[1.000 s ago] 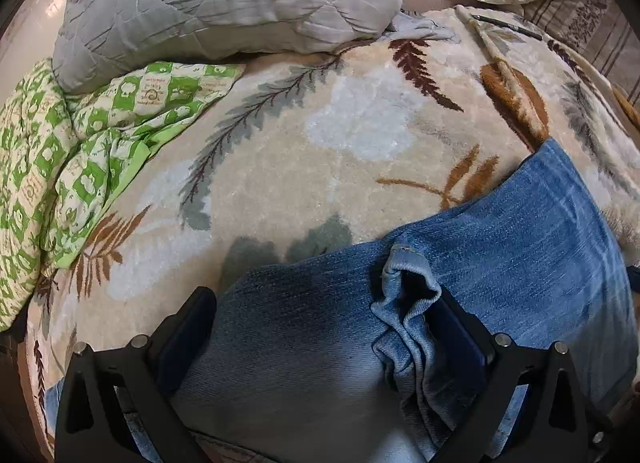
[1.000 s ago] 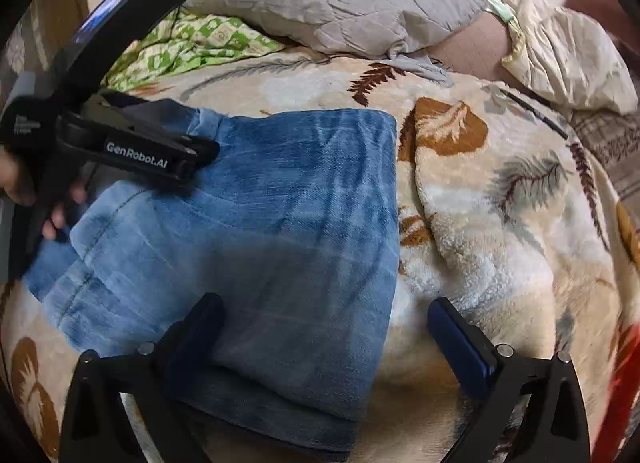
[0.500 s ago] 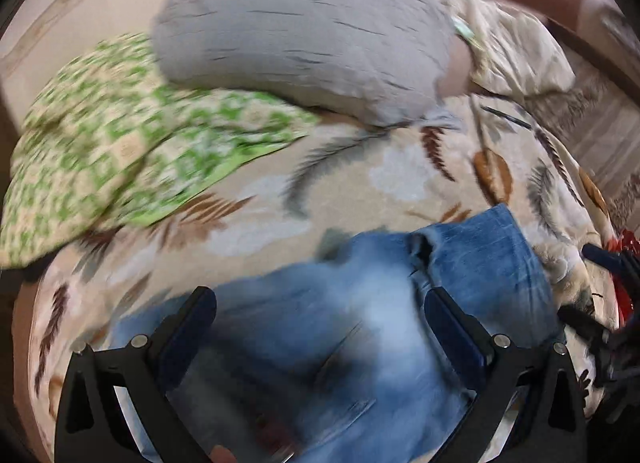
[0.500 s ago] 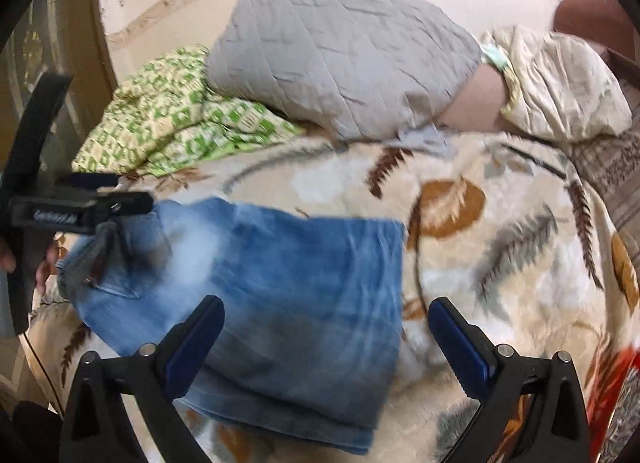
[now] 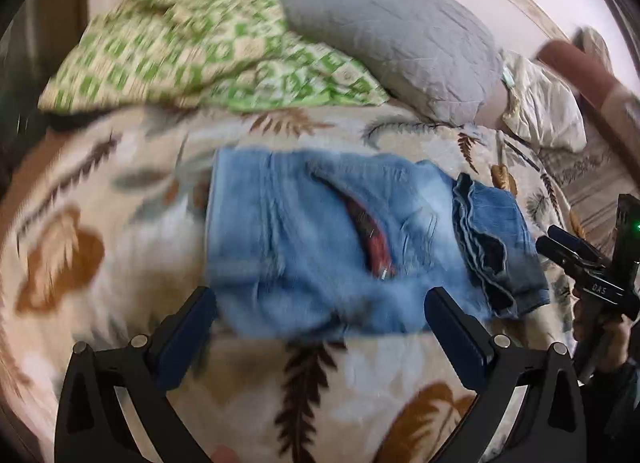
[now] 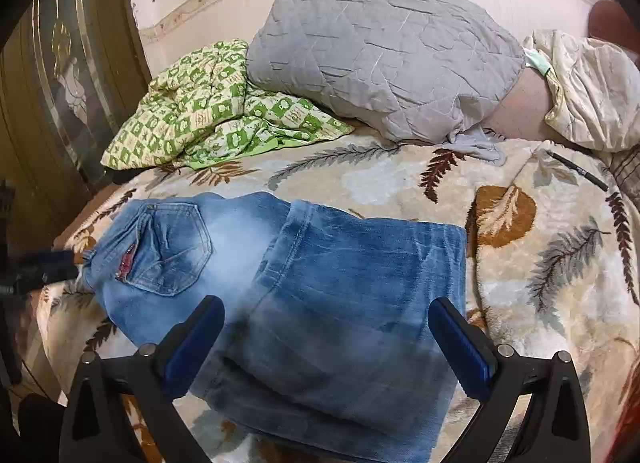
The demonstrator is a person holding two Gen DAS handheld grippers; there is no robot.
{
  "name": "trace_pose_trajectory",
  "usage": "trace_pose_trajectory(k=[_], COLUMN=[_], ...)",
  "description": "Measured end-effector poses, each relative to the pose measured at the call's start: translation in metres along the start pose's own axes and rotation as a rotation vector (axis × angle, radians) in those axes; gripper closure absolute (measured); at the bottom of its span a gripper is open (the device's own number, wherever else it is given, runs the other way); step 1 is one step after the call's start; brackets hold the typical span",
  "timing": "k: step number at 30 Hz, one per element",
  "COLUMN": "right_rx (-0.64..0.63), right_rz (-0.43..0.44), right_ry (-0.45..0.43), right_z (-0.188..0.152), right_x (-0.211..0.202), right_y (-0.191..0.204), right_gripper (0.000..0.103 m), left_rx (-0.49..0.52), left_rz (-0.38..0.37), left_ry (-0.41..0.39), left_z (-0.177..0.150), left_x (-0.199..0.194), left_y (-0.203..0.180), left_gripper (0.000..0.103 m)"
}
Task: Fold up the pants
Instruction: 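Press the folded leg flat with the left tool while the right tool releases, then grasp the jeans waistband end with the left tool and lift it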
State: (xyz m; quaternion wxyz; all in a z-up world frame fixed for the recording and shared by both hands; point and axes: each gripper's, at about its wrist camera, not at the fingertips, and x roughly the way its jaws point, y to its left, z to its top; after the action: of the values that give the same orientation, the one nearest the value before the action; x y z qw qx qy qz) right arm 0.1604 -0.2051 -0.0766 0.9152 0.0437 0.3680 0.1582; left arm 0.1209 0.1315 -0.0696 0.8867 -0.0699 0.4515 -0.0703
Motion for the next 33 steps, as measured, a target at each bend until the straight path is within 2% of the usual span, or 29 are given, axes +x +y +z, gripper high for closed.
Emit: trace_pose_trajectory(k=[3,7,10,12,19,26,27,29,30,33], right_rx=[-0.010,-0.021,-0.001,0.010,0.026,0.026,0.023,0.023,0.026,0.036], right_rz=[0.006,0.010,0.021,0.028,0.035,0.036,0.034,0.030,0.029,0.031], right_ry=[-0.013,-0.039,-0.044,-0.048,-0.051,-0.046,-0.044,-0.042,-0.041,-0.042], right_z=[0.000,0.002,0.003,0.004,0.004,0.003,0.002,0.001,0.001,0.000], right_x=[-0.004,-0.012,-0.015,-0.016,-0.018,-0.016,-0.015,-0.014,-0.014,-0.014], right_y=[0.003,0.005,0.001,0.000,-0.004,-0.005,-0.005,-0.006,-0.007,-0.010], right_gripper=[0.000,0.000,0.000,0.000,0.000,0.000,0.000,0.000,0.000,0.000], left_rx=[-0.108,-0.373,-0.528,-0.588,-0.719,-0.739,-0.740,-0.726,-0.722,-0.739], left_rz=[-0.026,-0.179,-0.277,-0.301,-0.323,-0.301,-0.289,-0.215,-0.203,-0.242], left_ry=[0.034,0.065,0.087,0.085,-0.014,-0.077,-0.087,-0.074,-0.065,-0.067], left_z=[-0.012,-0.030,-0.035,-0.036,-0.026,-0.019,-0.020,-0.022,-0.024,-0.029], left_x=[0.007,0.018,0.034,0.043,0.056,0.063,0.062,0.060,0.061,0.061], left_y=[0.014,0.040,0.051,0.055,0.066,0.068,0.067,0.067,0.071,0.078], left_gripper=[0.000,0.000,0.000,0.000,0.000,0.000,0.005,0.040,0.052,0.060])
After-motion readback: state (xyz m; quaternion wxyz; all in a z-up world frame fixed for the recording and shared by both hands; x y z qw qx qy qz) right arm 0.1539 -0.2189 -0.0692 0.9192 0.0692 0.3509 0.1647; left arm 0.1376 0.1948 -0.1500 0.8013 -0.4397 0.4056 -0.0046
